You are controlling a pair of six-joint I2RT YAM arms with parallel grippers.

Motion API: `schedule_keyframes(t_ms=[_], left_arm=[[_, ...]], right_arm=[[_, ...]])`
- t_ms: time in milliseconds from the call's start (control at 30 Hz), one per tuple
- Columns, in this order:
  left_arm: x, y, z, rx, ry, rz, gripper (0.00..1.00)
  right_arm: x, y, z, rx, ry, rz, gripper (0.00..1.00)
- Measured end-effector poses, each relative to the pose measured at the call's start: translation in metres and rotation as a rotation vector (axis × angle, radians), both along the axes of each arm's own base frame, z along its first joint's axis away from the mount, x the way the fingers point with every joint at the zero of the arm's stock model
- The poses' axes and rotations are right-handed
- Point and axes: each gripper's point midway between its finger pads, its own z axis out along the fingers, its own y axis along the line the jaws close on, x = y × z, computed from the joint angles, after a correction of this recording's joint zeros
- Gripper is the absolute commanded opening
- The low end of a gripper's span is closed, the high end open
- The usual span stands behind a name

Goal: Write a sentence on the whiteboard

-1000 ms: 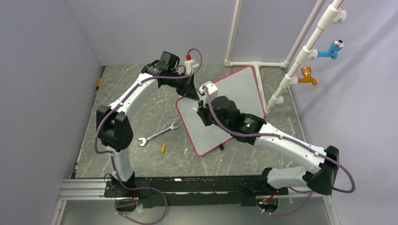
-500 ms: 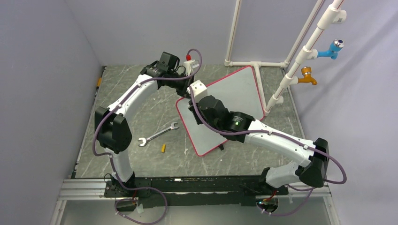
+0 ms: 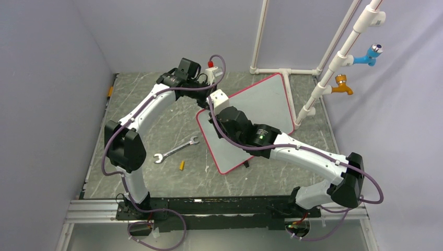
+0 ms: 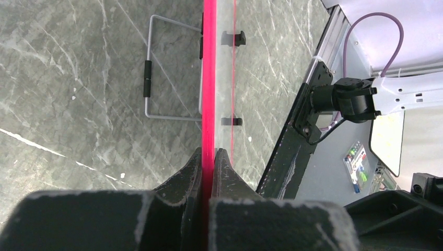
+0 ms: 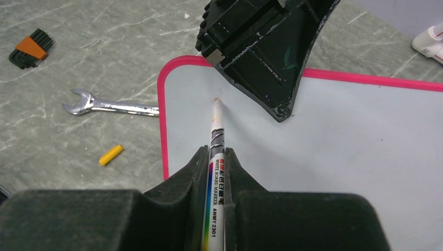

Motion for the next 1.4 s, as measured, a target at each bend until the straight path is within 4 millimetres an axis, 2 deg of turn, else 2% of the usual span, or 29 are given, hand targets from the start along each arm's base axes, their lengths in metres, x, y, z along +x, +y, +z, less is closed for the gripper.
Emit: schedule_keyframes(t_ms=[233, 667, 1167, 1300, 1400], left_arm=[[-0.001, -0.001, 0.001, 0.004, -0.006, 0.001, 0.00], [0.000, 0.000, 0.000, 0.008, -0.012, 0.004, 0.00], [0.000, -0.002, 0.001, 0.008, -0.016, 0.003, 0.00], [-0.001, -0.002, 0.002, 0.008, -0.019, 0.002, 0.00], [-0.002, -0.003, 0.003, 0.009, -0.023, 0.003, 0.00]], right_arm=[[0.000, 0.000, -0.001, 0.001, 0.002, 0.000, 0.00], [-0.007, -0.003, -0.014, 0.008, 0.035, -0.009, 0.00], [-0.035, -0.018, -0.051, -0.033, 0.127, -0.009, 0.00], [-0.039, -0.019, -0.050, -0.031, 0.132, -0.006, 0.00], [-0.043, -0.020, -0.042, -0.011, 0.125, 0.006, 0.00]])
